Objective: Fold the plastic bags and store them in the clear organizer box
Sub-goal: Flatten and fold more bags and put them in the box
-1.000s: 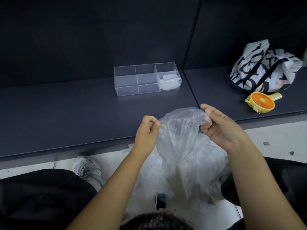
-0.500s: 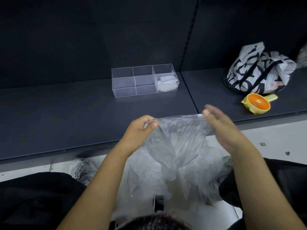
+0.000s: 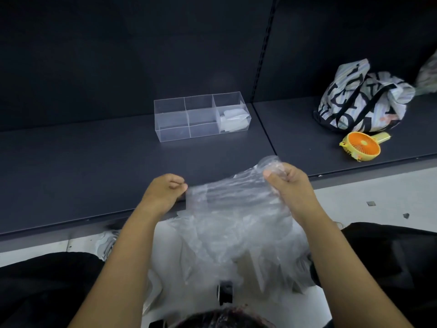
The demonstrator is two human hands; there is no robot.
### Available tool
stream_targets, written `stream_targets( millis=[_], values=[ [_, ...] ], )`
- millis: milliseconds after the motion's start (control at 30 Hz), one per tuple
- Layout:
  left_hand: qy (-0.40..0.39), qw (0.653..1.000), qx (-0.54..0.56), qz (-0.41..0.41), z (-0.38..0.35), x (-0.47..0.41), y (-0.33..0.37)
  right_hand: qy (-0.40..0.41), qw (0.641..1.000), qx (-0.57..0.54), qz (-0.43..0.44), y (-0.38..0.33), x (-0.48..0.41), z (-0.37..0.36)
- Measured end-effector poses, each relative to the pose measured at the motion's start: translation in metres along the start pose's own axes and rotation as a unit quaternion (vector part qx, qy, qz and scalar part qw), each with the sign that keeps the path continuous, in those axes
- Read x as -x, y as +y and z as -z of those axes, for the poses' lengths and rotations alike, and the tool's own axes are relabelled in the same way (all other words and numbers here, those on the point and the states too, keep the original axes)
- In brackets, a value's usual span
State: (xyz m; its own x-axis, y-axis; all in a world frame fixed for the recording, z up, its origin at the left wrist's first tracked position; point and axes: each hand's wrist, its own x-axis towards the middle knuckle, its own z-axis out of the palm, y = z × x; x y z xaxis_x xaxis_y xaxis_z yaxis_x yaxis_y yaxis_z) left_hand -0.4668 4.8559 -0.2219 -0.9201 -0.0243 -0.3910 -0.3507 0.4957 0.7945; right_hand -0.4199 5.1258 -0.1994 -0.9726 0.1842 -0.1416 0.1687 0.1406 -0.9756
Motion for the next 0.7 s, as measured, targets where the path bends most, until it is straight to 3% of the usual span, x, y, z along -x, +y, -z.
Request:
stream_targets(
  millis=[67, 167, 233, 367, 500, 700],
  values=[
    [-0.008, 0.998, -0.025, -0.060, -0.001, 0.006, 0.015, -0.064, 0.997, 0.027, 0.016, -0.010, 0.005, -0.010],
    [-0.160, 0.978, 0.084, -0.103, -0.020, 0.023, 0.046, -0.130, 0.991, 0.030, 0.017, -0.016, 0.010, -0.030],
    [-0.186, 0.969, 0.130, -0.097, -0.035, 0.027, 0.052, -0.162, 0.986, 0.024, 0.002, -0.015, 0.011, -0.038],
    [-0.032, 0.973, 0.228, -0.007, -0.034, 0.015, 0.035, -0.176, 0.979, 0.073, -0.067, -0.005, 0.006, -0.015],
    [0.091, 0.958, 0.270, 0.031, -0.005, -0.010, 0.008, -0.081, 0.991, 0.071, -0.081, 0.007, -0.010, 0.032],
    [0.126, 0.956, 0.260, 0.043, 0.002, -0.040, -0.016, -0.053, 0.995, -0.020, -0.087, 0.017, -0.040, 0.054]
  ],
)
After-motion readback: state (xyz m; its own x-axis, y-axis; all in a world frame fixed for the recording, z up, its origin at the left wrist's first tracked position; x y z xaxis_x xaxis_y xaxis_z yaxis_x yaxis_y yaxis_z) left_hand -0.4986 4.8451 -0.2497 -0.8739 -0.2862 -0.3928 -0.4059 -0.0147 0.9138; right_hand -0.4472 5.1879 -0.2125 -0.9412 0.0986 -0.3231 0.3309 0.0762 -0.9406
